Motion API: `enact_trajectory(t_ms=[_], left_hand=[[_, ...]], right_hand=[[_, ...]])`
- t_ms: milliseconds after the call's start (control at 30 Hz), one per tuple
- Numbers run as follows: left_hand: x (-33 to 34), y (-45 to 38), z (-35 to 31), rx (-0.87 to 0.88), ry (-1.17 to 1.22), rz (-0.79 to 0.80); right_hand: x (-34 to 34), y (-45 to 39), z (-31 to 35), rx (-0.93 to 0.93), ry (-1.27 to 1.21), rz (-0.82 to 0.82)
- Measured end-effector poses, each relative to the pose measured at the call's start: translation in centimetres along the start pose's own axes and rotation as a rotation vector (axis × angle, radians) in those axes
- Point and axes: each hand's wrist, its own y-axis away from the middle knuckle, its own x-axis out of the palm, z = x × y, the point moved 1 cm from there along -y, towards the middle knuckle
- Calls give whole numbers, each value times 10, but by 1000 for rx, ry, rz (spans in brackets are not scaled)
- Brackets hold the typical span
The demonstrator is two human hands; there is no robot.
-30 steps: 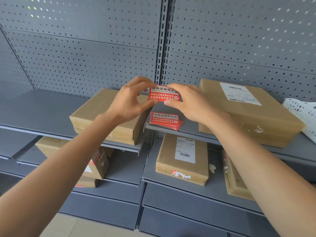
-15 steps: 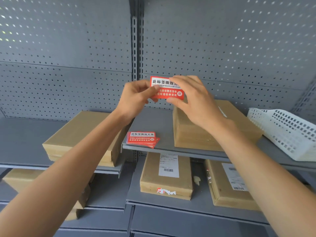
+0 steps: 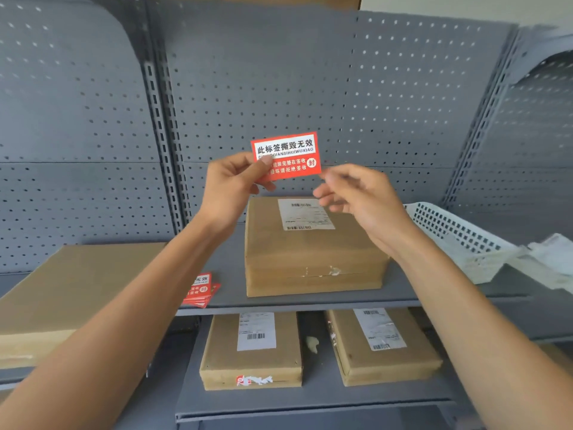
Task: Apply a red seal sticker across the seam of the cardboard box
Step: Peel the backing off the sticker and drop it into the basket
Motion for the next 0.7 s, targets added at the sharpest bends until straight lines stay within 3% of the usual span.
enact_trajectory(t_ms=[700], left_hand=[[42,-16,10,-26,60,43]], right_hand=[[-33,-8,-11,-71,-142,43]])
